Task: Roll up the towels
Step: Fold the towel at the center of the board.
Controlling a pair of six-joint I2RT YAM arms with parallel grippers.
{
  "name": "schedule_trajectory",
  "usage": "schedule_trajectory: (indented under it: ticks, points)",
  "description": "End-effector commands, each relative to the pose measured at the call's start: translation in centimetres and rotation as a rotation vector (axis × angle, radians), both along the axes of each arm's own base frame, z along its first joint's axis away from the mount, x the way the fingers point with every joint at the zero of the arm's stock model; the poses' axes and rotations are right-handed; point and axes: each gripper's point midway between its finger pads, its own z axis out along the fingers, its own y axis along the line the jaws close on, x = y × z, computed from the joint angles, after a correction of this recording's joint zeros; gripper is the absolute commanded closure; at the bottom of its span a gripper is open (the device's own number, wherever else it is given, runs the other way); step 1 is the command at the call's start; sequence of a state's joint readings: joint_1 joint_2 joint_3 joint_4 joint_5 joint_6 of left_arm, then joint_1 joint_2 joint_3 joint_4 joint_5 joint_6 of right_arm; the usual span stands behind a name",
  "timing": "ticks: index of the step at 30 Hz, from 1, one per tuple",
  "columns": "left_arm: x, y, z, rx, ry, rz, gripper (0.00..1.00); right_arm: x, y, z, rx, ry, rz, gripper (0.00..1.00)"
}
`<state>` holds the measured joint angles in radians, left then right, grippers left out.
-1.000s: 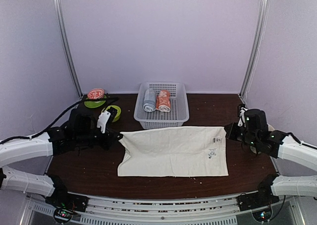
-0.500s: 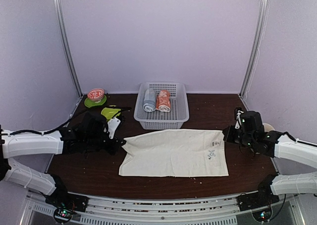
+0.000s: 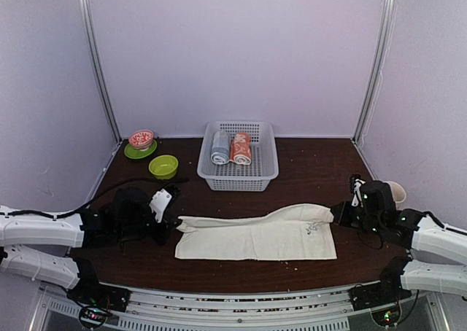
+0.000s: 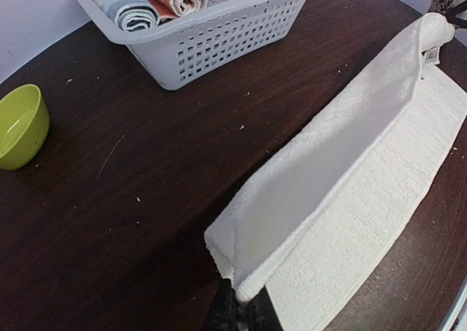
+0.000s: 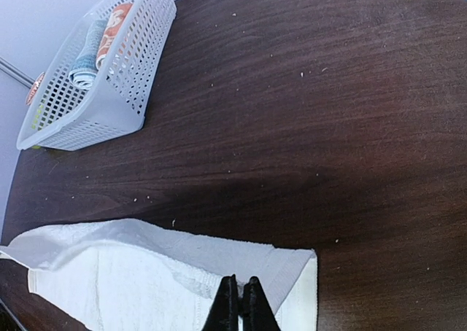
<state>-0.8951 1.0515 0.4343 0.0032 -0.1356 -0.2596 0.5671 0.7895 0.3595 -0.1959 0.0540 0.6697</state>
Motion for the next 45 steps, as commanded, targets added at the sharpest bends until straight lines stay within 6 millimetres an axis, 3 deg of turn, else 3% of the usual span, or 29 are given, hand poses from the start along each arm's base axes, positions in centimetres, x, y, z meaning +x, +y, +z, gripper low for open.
schedule_trajectory:
  ticks: [1,17,39,45]
  points:
    - [-0.2,-0.7,-0.2,-0.042,0.027,0.001,1.00,-1.7,0.1,-1.4,0.004,0.051,0.024,1.00]
    - [-0.7,0.1,-3.0,0.041,0.120,0.046,1.00,-4.7,0.2,-3.2,0.026,0.122,0.073,1.00]
    - [-1.4,0.3,-3.7,0.062,0.150,0.040,1.00,-9.8,2.3,-5.5,-0.031,0.280,0.246,1.00]
    - [-1.5,0.2,-3.8,0.064,0.159,0.036,0.96,-11.4,1.9,-6.9,-0.106,0.371,0.281,1.00]
